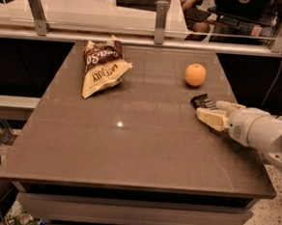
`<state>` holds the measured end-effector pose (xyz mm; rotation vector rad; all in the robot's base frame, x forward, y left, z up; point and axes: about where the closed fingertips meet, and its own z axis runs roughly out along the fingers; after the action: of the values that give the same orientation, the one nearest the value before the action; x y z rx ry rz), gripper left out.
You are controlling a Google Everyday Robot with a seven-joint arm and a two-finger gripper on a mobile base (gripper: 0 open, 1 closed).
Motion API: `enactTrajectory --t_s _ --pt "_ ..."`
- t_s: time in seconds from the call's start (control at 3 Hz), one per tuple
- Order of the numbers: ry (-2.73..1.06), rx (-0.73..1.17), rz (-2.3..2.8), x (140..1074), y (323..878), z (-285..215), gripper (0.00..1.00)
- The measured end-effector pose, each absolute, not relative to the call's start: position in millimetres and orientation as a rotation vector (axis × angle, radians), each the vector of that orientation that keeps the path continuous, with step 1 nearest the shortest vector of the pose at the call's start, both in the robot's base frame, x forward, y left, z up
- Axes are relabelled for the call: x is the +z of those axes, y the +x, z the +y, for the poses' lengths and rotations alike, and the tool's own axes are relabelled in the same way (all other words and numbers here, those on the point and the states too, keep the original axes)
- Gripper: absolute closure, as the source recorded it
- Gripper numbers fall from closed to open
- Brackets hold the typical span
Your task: Pick rxbar chocolate
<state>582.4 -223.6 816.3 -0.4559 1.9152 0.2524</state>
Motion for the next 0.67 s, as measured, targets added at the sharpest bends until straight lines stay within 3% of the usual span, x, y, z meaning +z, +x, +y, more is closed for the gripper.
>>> enactTrajectory --t_s 0.33,0.67 --pt "-0.456 0.252 1.915 818.2 582.5 -223.5 1.00" --pt "-0.456 0.253 1.915 818.3 582.5 -223.4 1.00"
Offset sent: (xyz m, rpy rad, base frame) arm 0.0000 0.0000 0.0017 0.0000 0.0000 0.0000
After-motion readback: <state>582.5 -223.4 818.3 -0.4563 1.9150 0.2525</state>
